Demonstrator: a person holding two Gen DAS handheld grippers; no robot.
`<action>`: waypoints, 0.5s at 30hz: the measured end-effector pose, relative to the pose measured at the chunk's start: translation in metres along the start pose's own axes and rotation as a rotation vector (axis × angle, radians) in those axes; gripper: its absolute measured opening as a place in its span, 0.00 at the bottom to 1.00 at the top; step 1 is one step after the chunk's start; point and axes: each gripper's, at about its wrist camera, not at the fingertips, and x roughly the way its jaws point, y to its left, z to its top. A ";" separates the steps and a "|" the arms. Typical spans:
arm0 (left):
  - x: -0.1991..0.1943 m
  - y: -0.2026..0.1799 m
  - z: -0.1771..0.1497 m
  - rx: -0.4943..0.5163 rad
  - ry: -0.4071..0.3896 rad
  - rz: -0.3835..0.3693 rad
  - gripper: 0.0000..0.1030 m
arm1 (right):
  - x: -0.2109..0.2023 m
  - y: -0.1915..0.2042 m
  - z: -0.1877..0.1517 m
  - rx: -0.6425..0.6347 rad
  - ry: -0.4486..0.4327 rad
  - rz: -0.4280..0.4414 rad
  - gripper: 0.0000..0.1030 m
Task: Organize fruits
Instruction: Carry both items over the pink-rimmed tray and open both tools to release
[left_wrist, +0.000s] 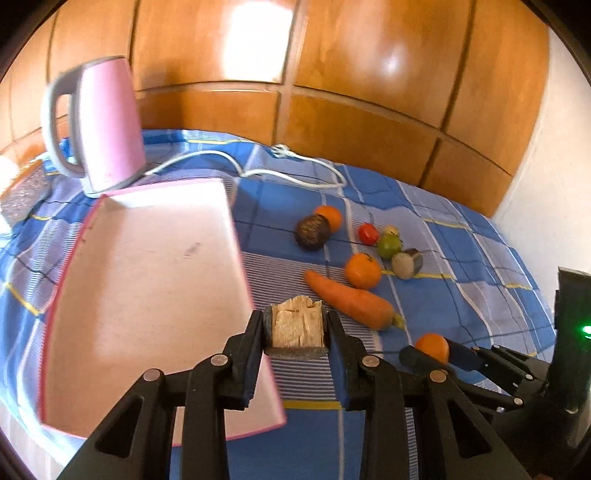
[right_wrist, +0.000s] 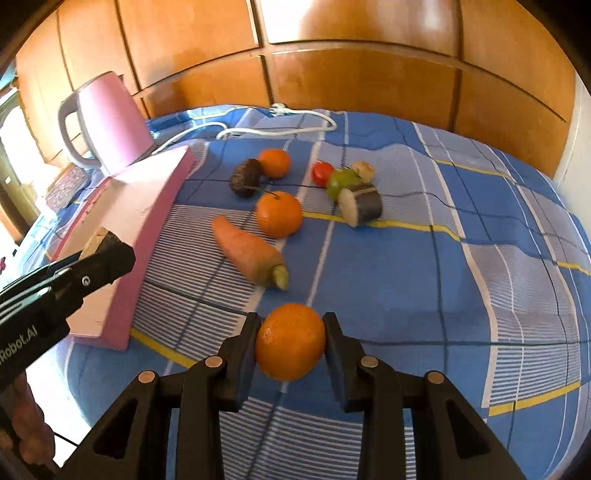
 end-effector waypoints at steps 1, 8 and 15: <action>-0.001 0.003 0.001 -0.005 -0.003 0.012 0.32 | -0.001 0.005 0.002 -0.011 -0.003 0.010 0.33; -0.008 0.036 0.002 -0.073 -0.009 0.095 0.32 | -0.006 0.038 0.011 -0.089 -0.013 0.075 0.33; -0.013 0.069 0.000 -0.129 -0.016 0.159 0.32 | -0.004 0.071 0.023 -0.163 -0.003 0.127 0.33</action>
